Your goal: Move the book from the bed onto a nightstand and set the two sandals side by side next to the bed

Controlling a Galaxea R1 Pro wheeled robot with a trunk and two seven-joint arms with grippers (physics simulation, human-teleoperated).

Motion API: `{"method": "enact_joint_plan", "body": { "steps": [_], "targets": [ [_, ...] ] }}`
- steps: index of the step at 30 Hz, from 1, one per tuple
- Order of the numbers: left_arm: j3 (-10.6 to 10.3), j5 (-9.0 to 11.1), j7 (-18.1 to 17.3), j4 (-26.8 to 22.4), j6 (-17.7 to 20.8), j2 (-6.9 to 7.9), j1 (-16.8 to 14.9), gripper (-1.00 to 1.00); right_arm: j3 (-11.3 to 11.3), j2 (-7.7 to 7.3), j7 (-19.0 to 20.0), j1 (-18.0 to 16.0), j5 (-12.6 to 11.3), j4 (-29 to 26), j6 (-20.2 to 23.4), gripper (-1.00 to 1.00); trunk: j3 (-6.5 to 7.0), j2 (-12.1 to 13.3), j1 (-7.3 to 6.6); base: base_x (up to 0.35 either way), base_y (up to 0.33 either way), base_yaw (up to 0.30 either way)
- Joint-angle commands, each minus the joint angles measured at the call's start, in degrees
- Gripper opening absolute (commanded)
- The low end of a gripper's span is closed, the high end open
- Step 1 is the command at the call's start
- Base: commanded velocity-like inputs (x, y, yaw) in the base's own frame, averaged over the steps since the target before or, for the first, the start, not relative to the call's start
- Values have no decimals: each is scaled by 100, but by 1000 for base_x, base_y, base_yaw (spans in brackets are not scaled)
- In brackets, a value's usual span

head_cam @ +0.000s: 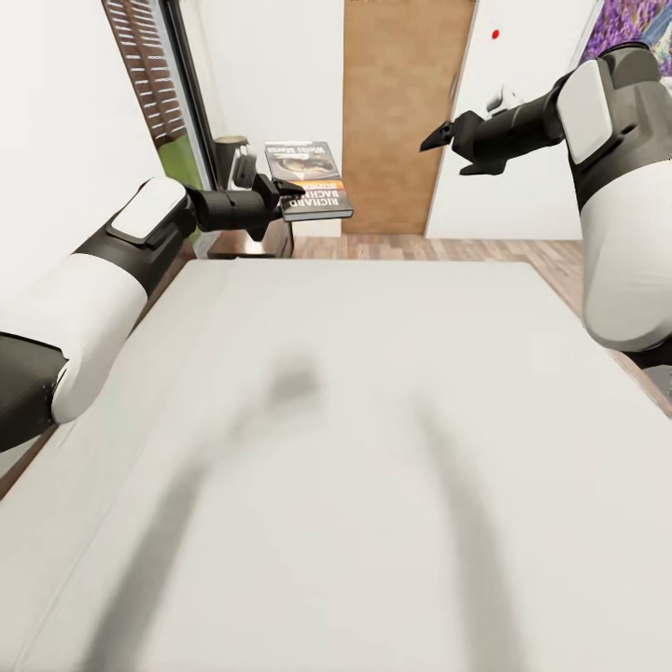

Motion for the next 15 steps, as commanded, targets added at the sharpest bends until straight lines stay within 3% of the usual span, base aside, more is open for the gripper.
{"method": "enact_joint_plan", "body": {
  "steps": [1, 15],
  "targets": [
    [-36, 58, 28, -3, -1, 7, -2, -100, -12, 4, -26, 35, -41, -4, 27, 100, 5, -2, 0, 0, 0, 0],
    [-45, 46, 27, 6, 7, 12, 263, -100, 34, 61, -20, 643, 1, -533, 27, 100, 139, -2, 0, 0, 0, 0]
  ]
}}
